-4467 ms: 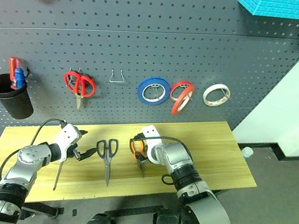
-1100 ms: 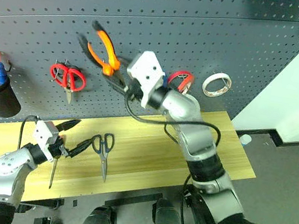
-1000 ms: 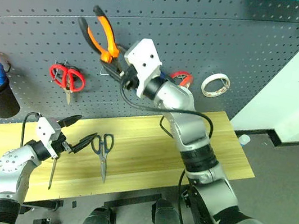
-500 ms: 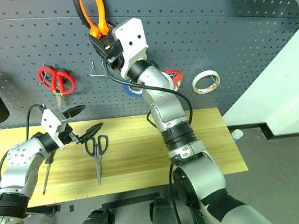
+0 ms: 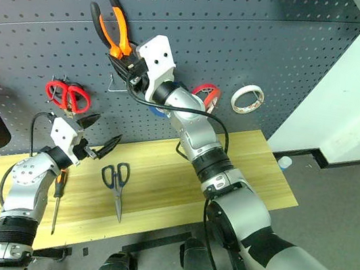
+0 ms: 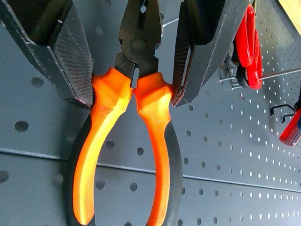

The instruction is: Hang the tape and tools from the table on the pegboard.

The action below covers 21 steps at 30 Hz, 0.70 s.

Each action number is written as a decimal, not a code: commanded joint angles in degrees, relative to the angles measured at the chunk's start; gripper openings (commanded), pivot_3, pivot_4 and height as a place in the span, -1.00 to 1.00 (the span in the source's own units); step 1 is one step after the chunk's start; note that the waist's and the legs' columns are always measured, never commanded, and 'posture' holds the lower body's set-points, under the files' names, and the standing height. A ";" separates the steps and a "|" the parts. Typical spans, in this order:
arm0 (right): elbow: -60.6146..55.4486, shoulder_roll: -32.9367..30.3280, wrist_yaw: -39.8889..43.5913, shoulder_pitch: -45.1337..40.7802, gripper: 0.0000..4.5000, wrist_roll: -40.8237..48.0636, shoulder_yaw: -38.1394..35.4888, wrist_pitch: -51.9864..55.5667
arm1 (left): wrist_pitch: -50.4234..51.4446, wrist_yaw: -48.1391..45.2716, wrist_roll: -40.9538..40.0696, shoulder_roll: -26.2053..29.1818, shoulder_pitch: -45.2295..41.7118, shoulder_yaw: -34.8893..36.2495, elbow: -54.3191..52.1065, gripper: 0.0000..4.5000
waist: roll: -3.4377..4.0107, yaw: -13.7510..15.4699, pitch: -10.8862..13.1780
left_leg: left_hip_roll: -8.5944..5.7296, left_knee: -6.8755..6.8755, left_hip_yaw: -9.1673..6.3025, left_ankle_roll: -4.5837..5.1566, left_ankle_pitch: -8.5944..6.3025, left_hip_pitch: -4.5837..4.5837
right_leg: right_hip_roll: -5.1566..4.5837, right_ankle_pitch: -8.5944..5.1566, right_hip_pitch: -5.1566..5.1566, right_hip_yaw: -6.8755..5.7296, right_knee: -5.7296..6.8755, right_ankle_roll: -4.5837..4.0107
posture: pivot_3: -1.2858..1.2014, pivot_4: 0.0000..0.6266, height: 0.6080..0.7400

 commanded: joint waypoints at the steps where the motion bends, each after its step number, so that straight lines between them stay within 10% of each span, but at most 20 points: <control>1: -0.24 6.32 -0.76 -3.96 -0.08 1.53 -1.31 -2.94 | 1.94 1.21 -0.08 1.07 0.56 0.76 -4.25 1.00 | 0.00 0.02 0.00 | 0.00 0.00 0.00 0.00 0.00 0.00 | 0.00 0.00 0.00 0.00 0.00 0.00 | -0.08 -0.79 0.97; 21: 3.85 8.50 0.29 -5.12 -0.08 3.11 -1.40 -4.65 | 7.45 3.50 -0.02 1.40 4.40 1.54 -11.20 1.00 | 0.00 0.09 0.00 | 0.00 0.05 0.00 -0.03 0.02 0.04 | 0.01 0.00 -0.02 0.03 0.17 0.00 | -0.08 -0.76 0.97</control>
